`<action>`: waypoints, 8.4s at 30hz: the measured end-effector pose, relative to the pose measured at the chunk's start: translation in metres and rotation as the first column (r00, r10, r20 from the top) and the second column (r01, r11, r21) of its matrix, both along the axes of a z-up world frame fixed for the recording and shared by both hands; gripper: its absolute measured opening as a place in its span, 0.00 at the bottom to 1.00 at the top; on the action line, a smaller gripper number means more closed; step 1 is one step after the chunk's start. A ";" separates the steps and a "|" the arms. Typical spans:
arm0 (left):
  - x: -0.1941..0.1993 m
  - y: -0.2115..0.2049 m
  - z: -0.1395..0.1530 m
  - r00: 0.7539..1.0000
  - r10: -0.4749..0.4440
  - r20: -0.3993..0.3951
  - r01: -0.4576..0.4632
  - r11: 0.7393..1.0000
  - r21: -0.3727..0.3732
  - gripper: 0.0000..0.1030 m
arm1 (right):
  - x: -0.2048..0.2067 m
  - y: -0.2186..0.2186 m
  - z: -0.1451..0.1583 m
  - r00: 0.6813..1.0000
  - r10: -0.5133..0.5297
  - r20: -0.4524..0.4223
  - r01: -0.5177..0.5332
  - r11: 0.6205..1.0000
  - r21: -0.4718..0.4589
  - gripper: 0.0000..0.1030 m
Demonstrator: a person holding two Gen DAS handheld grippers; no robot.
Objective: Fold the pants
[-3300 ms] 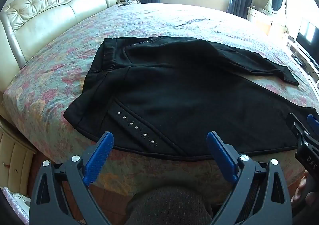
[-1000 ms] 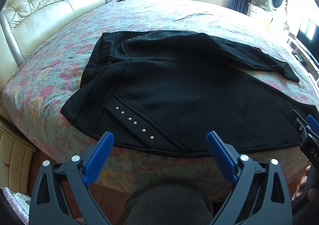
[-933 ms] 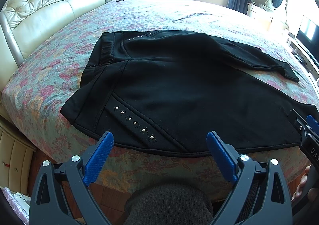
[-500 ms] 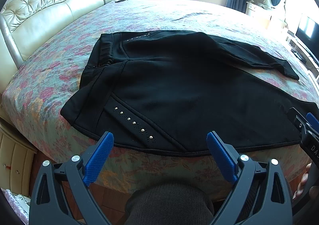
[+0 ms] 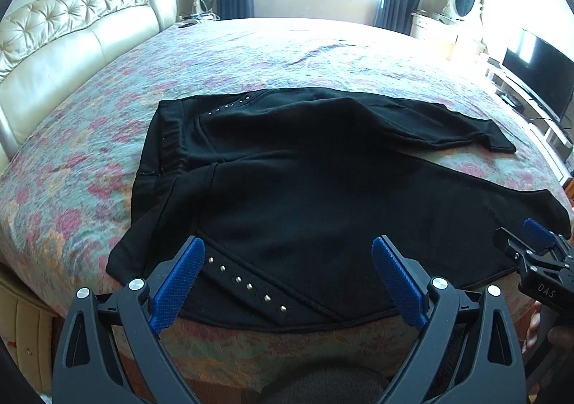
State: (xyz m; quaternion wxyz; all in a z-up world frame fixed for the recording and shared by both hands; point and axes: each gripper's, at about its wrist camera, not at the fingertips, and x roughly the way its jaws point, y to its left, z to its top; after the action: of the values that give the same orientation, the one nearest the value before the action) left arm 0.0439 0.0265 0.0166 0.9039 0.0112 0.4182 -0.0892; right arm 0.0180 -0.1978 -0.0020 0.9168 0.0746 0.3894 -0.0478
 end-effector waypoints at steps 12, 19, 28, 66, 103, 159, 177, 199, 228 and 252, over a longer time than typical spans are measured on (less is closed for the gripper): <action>0.142 0.153 -0.002 0.994 0.066 -0.083 -0.085 0.963 -0.255 0.91 | 0.042 0.011 0.000 0.995 0.088 -0.046 -0.088 0.996 0.013 0.98; 0.231 0.173 -0.036 0.991 0.007 -0.136 -0.048 0.953 -0.300 0.91 | 0.061 0.020 -0.010 0.984 0.145 -0.103 -0.144 0.989 0.017 0.98; 0.287 0.181 -0.081 0.967 -0.024 -0.253 -0.079 0.918 -0.388 0.91 | 0.075 0.021 -0.022 0.966 0.204 -0.160 -0.194 0.978 0.077 0.98; 0.304 0.192 -0.093 0.966 -0.124 -0.229 0.006 0.889 -0.458 0.11 | 0.404 -0.049 -0.048 0.604 0.642 -0.472 -0.722 0.691 0.016 0.83; 0.050 0.222 -0.073 0.974 -0.077 -0.215 -0.037 0.875 -0.483 0.61 | 0.032 -0.002 -0.023 0.819 0.528 -0.223 -0.570 0.794 -0.211 0.37; 0.037 0.195 -0.068 0.825 0.424 -0.374 -0.563 0.553 -0.614 0.15 | 0.059 -0.092 -0.064 0.958 -0.216 -0.187 0.285 0.690 0.665 0.09; -0.004 0.206 -0.069 0.836 0.407 -0.367 -0.546 0.560 -0.623 0.11 | 0.020 -0.105 -0.060 0.965 -0.210 -0.157 0.260 0.685 0.680 0.08; 0.028 0.186 -0.079 0.818 0.399 -0.414 -0.570 0.467 -0.676 0.07 | 0.012 -0.104 -0.073 0.961 -0.208 -0.184 0.277 0.667 0.692 0.08; -0.004 0.201 -0.048 0.880 0.401 -0.254 -0.471 0.672 -0.571 0.38 | 0.016 -0.136 0.028 0.959 -0.284 -0.017 0.265 0.868 0.419 0.51; 0.045 0.033 -0.036 0.984 -0.038 -0.176 -0.074 0.804 -0.589 0.78 | 0.323 -0.183 -0.054 0.881 -0.262 -0.395 0.173 0.954 -0.246 0.10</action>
State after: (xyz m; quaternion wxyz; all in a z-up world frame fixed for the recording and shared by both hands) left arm 0.0894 0.0593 -0.0190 0.8216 -0.2838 0.4488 -0.2075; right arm 0.3405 -0.3805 -0.0560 0.8019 0.0116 0.5608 -0.2056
